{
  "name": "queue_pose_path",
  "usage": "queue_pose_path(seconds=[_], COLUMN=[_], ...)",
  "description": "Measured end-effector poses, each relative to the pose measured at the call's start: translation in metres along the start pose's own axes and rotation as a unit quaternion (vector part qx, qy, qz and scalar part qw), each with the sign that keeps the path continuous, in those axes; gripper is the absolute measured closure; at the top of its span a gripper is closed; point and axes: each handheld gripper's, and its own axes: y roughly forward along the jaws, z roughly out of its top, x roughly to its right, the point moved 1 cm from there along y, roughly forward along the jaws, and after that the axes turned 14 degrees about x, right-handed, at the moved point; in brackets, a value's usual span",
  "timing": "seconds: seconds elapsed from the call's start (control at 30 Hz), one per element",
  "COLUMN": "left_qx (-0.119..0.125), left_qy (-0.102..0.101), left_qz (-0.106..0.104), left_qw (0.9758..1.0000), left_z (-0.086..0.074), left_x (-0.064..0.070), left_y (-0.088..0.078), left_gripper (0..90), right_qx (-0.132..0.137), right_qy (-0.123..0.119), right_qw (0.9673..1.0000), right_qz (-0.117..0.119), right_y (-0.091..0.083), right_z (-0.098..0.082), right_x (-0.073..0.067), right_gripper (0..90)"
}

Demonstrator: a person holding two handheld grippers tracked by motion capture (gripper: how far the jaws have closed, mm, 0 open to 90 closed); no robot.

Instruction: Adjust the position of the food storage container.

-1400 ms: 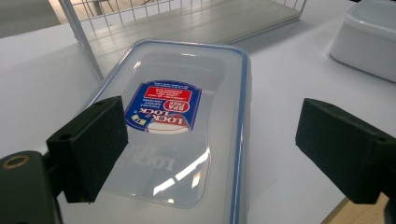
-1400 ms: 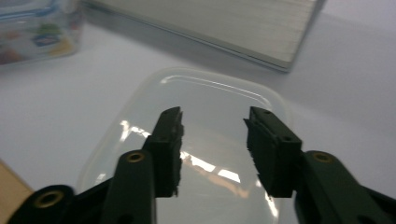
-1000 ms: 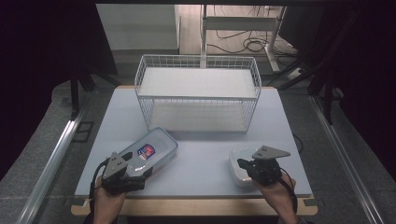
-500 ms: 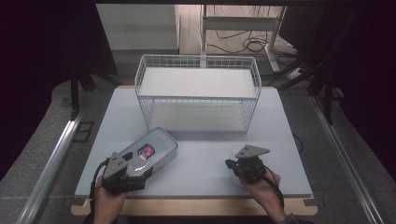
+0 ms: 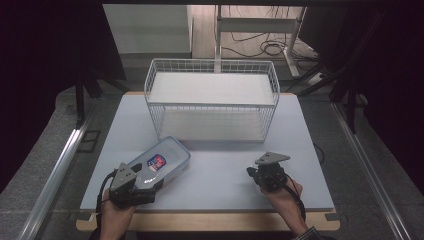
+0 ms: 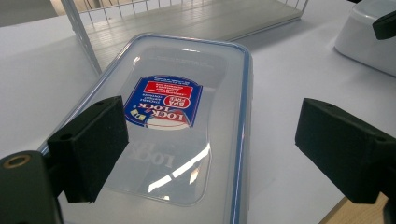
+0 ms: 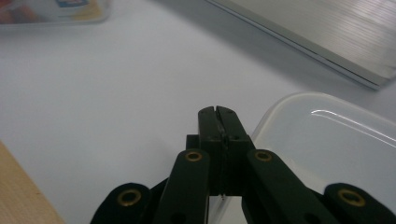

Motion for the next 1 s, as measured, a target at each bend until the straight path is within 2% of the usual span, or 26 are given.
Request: queue_pose_path(seconds=[0.13, 0.17, 0.43, 0.47, 0.57, 0.73, 0.9, 0.93, 1.0], left_qx=[0.002, 0.003, 0.006, 0.006, 0.006, 0.001, -0.008, -0.012, -0.014], left_qy=[-0.001, -0.001, -0.002, -0.002, -0.003, -0.007, -0.009, -0.011, -0.003], left_qz=[0.001, 0.001, 0.001, 0.001, 0.001, 0.001, -0.006, -0.008, 0.001], left_qw=[1.0000, 1.0000, 1.0000, 1.0000, 1.0000, 1.0000, 0.9999, 0.9998, 0.9999], left_z=[0.000, 0.000, 0.001, 0.001, 0.001, 0.002, 0.003, 0.004, 0.006], left_x=[0.000, -0.001, -0.001, -0.001, -0.002, -0.002, -0.002, -0.003, -0.003], left_y=[-0.001, -0.001, -0.002, -0.002, -0.003, -0.003, -0.003, -0.004, -0.006], left_gripper=[9.6, 9.6, 9.7, 9.7, 9.7, 9.8, 8.2, 8.6, 9.5], right_qx=[-0.001, -0.001, 0.000, 0.001, 0.000, -0.001, 0.002, 0.003, 0.003], right_qy=[0.013, 0.013, 0.037, 0.042, 0.043, 0.056, 0.068, 0.064, 0.061], right_qw=[0.9997, 0.9997, 0.9980, 0.9976, 0.9971, 0.9945, 0.9931, 0.9932, 0.9934], right_qz=[-0.022, -0.022, -0.050, -0.056, -0.063, -0.088, -0.096, -0.097, -0.097], right_y=[-0.006, -0.006, -0.019, -0.023, -0.027, -0.041, -0.046, -0.046, -0.046], right_z=[-0.003, -0.003, -0.010, -0.013, -0.015, -0.022, -0.026, -0.026, -0.025], right_x=[0.017, 0.017, 0.045, 0.052, 0.058, 0.078, 0.087, 0.085, 0.084], right_gripper=[89.2, 89.2, 88.8, 88.8, 88.8, 88.9, 88.6, 87.6, 87.5])
